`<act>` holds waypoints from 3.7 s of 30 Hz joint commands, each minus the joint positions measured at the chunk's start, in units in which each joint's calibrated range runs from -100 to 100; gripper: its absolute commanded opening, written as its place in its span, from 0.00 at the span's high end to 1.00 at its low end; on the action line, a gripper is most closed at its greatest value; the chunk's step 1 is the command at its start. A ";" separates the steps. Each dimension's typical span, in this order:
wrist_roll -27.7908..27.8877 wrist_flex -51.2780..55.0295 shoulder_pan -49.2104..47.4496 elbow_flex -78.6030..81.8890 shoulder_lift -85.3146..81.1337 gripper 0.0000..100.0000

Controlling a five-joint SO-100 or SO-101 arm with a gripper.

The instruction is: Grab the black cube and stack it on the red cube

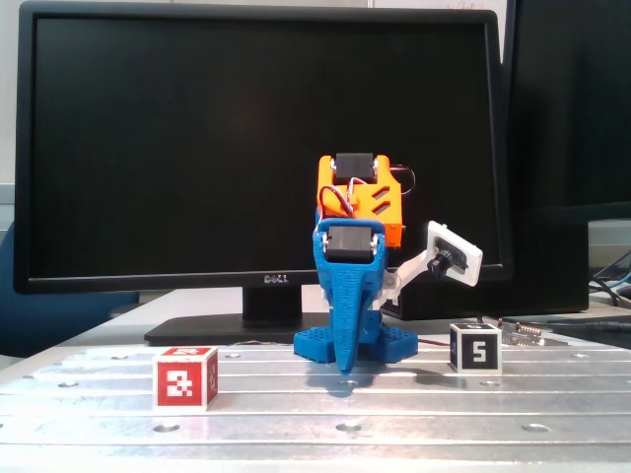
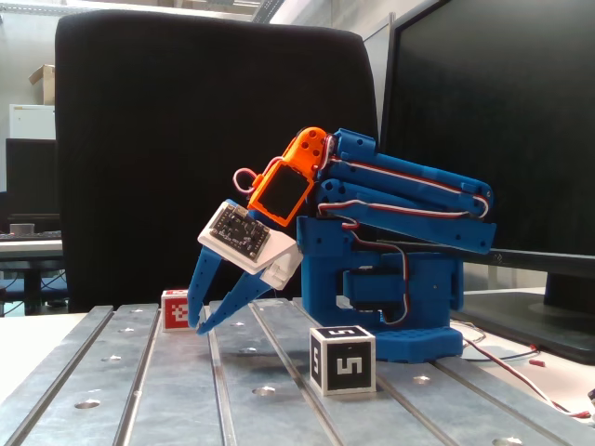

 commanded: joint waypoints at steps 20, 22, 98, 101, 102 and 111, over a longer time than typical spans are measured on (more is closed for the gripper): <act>0.07 0.57 0.04 0.00 0.25 0.99; 0.07 0.57 0.04 0.00 0.25 0.99; 3.39 -0.19 0.49 -7.51 0.33 0.99; 3.39 0.40 0.49 -9.32 0.58 0.99; 3.39 0.40 0.49 -10.04 1.25 0.99; 3.28 -5.15 0.41 -26.32 24.81 0.99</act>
